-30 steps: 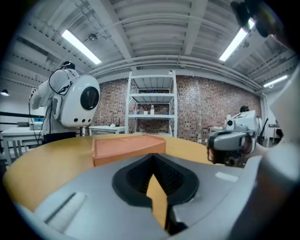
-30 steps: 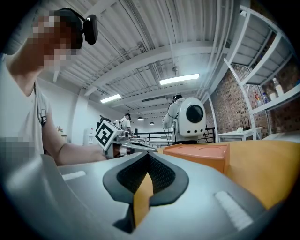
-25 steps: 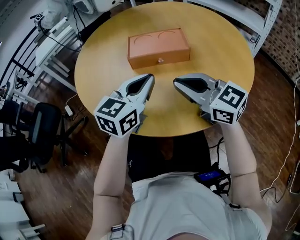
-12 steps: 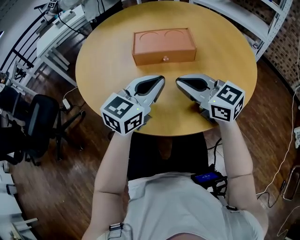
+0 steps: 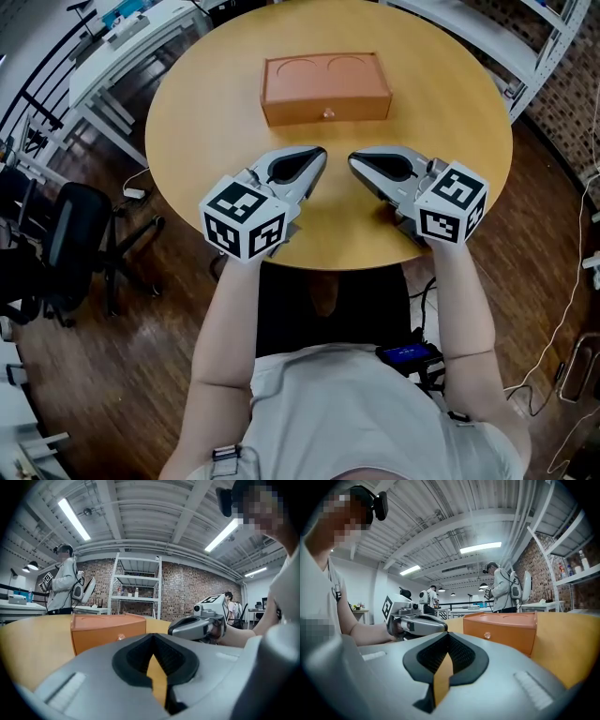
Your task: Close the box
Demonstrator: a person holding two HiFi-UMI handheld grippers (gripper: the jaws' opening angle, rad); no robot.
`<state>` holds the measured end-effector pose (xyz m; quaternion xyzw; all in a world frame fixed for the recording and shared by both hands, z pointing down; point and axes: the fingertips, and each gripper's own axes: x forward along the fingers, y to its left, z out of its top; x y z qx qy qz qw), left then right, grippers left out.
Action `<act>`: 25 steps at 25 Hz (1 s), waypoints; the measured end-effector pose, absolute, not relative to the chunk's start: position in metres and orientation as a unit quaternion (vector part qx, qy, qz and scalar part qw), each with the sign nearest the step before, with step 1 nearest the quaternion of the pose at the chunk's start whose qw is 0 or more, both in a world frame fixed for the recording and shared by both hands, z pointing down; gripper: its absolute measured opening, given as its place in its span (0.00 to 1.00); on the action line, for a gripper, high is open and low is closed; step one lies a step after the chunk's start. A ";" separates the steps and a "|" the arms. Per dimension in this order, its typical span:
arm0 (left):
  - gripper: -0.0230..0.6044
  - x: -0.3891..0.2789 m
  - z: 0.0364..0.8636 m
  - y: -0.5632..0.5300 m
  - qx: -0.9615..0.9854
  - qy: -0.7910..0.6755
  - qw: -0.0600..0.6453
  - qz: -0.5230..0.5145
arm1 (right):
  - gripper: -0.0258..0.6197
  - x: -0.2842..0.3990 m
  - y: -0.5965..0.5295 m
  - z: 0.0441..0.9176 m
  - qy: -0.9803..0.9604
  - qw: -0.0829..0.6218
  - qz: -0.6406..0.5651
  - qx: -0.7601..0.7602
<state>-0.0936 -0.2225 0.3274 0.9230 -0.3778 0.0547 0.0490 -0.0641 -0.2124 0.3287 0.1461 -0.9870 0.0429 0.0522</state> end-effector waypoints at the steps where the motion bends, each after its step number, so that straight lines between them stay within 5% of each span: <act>1: 0.04 -0.093 0.328 -0.223 0.923 -0.378 0.049 0.055 | 0.04 -0.064 -0.212 0.329 -0.987 0.052 0.043 0.146; 25: 0.04 -0.093 0.328 -0.222 0.923 -0.378 0.049 0.055 | 0.04 -0.064 -0.212 0.330 -0.987 0.054 0.043 0.145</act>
